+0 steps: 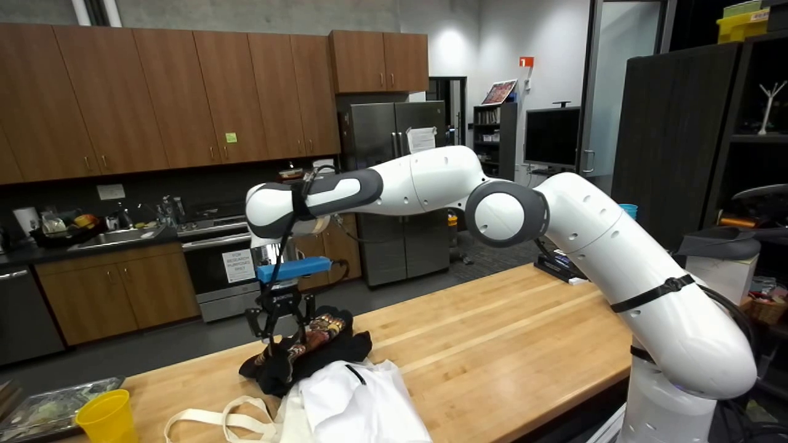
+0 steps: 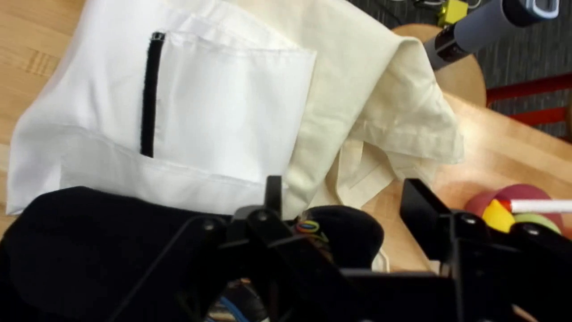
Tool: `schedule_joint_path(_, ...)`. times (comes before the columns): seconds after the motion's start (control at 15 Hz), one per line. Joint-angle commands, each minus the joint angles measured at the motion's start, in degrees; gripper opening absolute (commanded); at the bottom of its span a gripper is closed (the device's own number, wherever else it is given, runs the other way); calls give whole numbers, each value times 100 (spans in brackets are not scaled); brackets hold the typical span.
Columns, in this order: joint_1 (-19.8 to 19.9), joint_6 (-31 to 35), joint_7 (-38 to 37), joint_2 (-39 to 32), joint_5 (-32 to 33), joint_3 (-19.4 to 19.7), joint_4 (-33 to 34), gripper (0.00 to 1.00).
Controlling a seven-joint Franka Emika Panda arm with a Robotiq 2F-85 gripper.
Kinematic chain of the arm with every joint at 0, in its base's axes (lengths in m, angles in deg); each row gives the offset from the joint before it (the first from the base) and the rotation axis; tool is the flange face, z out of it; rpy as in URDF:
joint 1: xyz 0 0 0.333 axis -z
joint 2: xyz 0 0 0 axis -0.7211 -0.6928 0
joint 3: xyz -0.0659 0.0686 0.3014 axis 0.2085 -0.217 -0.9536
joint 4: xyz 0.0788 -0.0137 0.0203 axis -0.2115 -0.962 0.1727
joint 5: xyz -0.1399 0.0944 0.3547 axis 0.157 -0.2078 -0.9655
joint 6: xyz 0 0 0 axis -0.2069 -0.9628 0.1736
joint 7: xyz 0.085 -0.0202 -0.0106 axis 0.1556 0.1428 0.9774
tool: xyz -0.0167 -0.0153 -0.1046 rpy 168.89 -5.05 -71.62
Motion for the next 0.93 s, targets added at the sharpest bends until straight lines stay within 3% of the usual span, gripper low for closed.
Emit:
schedule_joint_path(0.0, 265, -302, 1093, 333, -88, -243, -383, 98)
schedule_joint_path(0.13, 400, -463, 1700, 366, -146, -364, -468, 100)
schedule_joint_path(0.2, 181, -316, 1190, 84, -10, -217, -108, 95)
schedule_joint_path(0.27, 237, -371, 1389, 103, -27, -263, -149, 100)
schedule_joint_path(0.53, 315, -404, 1597, 138, -51, -314, -225, 100)
schedule_joint_path(0.87, 503, -994, 3072, 156, -211, -695, -504, 100)
